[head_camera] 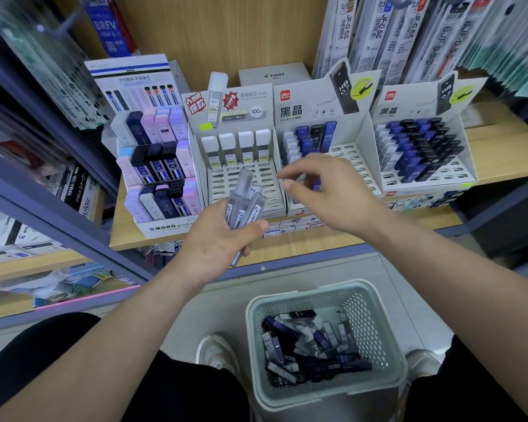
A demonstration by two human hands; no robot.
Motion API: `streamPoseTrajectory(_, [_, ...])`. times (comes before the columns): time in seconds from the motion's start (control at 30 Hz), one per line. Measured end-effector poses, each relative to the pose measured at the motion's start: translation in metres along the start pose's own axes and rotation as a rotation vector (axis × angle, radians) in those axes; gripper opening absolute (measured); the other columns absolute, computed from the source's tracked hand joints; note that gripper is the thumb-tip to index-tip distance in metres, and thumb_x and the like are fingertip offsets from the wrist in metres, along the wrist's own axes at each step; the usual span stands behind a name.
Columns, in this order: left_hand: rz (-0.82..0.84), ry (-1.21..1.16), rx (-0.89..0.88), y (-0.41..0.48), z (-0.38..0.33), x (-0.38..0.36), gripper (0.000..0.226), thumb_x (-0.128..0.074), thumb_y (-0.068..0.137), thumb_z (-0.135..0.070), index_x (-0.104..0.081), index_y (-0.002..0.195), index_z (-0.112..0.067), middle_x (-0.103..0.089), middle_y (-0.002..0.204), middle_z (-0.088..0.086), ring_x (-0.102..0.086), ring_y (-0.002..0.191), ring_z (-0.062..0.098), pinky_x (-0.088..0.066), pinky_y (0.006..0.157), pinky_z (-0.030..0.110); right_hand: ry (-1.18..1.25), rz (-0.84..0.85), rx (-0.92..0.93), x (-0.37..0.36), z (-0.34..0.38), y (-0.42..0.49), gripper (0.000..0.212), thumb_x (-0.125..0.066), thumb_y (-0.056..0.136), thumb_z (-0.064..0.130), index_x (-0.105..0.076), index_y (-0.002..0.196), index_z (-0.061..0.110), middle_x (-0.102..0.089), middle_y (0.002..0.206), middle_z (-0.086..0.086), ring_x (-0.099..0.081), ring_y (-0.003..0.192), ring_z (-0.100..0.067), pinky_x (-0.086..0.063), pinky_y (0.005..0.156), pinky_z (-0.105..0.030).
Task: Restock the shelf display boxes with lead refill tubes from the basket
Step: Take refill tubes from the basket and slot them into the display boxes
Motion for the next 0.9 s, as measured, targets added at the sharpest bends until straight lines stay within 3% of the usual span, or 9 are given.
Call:
streamPoseTrajectory(0.07, [0.027,-0.008,-0.011,-0.001,-0.002,-0.002,0.009,-0.071,0.091,-0.019,-0.062,0.093,-0.021,-0.054,0.052,0.001,-0.048,0.047,0.012,-0.04,0.047,0.018,0.147,0.098,-0.045,-0.007,0.011,-0.003,0.024,-0.061,0.098,0.026,-0.069,0.12,0.028,-0.065,0.098,0.021,-0.061,0.084,0.003,-0.045,0.077,-0.012])
streamPoseTrajectory(0.2, [0.061,-0.015,-0.036,-0.002,-0.005,-0.003,0.015,-0.069,0.092,-0.014,-0.06,0.081,-0.019,-0.053,0.052,0.002,-0.047,0.046,0.012,-0.041,0.049,0.017,0.333,0.17,-0.109,-0.017,0.016,-0.006,0.026,-0.061,0.098,0.019,-0.067,0.123,0.018,-0.071,0.101,0.003,-0.067,0.086,-0.016,-0.052,0.076,-0.023])
streamPoseTrajectory(0.3, [0.079,-0.047,-0.033,-0.003,-0.008,-0.003,0.002,-0.069,0.092,-0.015,-0.067,0.092,-0.015,-0.059,0.055,-0.004,-0.047,0.05,0.013,-0.042,0.05,0.02,0.464,0.144,-0.15,-0.013,0.017,-0.006,0.017,-0.066,0.095,0.015,-0.07,0.112,0.016,-0.07,0.091,0.002,-0.064,0.077,-0.016,-0.054,0.068,-0.025])
streamPoseTrajectory(0.4, [0.066,-0.088,-0.036,-0.003,-0.009,-0.003,0.01,-0.066,0.095,-0.013,-0.068,0.105,-0.014,-0.075,0.077,-0.004,-0.047,0.052,0.012,-0.043,0.049,0.024,0.609,0.134,-0.209,-0.007,0.016,-0.006,0.01,-0.069,0.092,0.008,-0.068,0.1,0.013,-0.066,0.082,-0.004,-0.062,0.074,-0.016,-0.057,0.067,-0.028])
streamPoseTrajectory(0.5, [-0.022,-0.115,-0.016,0.0,-0.007,-0.001,0.016,-0.066,0.095,-0.015,-0.063,0.11,-0.015,-0.078,0.089,0.001,-0.047,0.051,0.012,-0.043,0.049,0.028,0.664,0.1,-0.23,-0.003,0.013,-0.006,0.015,-0.064,0.093,0.002,-0.067,0.102,0.014,-0.065,0.083,-0.005,-0.061,0.073,-0.018,-0.057,0.067,-0.03])
streamPoseTrajectory(0.67, [-0.147,-0.119,-0.034,0.004,-0.005,0.003,0.017,-0.067,0.094,-0.016,-0.063,0.109,-0.01,-0.074,0.073,0.004,-0.051,0.057,0.019,-0.049,0.054,0.029,0.617,0.115,-0.231,0.001,0.01,-0.008,0.017,-0.062,0.094,0.0,-0.07,0.096,0.015,-0.065,0.081,-0.003,-0.063,0.073,-0.018,-0.058,0.071,-0.036])
streamPoseTrajectory(0.77, [-0.19,-0.098,-0.046,0.007,-0.003,0.004,0.014,-0.069,0.092,-0.019,-0.066,0.104,-0.012,-0.073,0.084,0.02,-0.049,0.05,0.016,-0.048,0.057,0.036,0.559,0.152,-0.229,0.002,0.008,-0.013,0.011,-0.067,0.09,0.0,-0.067,0.09,0.011,-0.067,0.075,-0.005,-0.065,0.071,-0.02,-0.057,0.069,-0.033])
streamPoseTrajectory(0.9, [-0.214,-0.113,-0.059,0.009,-0.005,0.0,0.016,-0.072,0.09,-0.016,-0.065,0.105,-0.013,-0.062,0.06,-0.001,-0.049,0.047,0.011,-0.048,0.05,0.025,0.549,0.228,-0.235,0.004,0.008,-0.02,0.009,-0.074,0.086,0.003,-0.066,0.09,0.004,-0.07,0.075,-0.01,-0.067,0.068,-0.023,-0.059,0.07,-0.036])
Point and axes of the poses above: each hand's wrist, its own y-axis towards the middle knuckle, its own x-axis out of the back of the hand, z = x × y, the point moved 1 cm from there along y, towards the middle knuckle
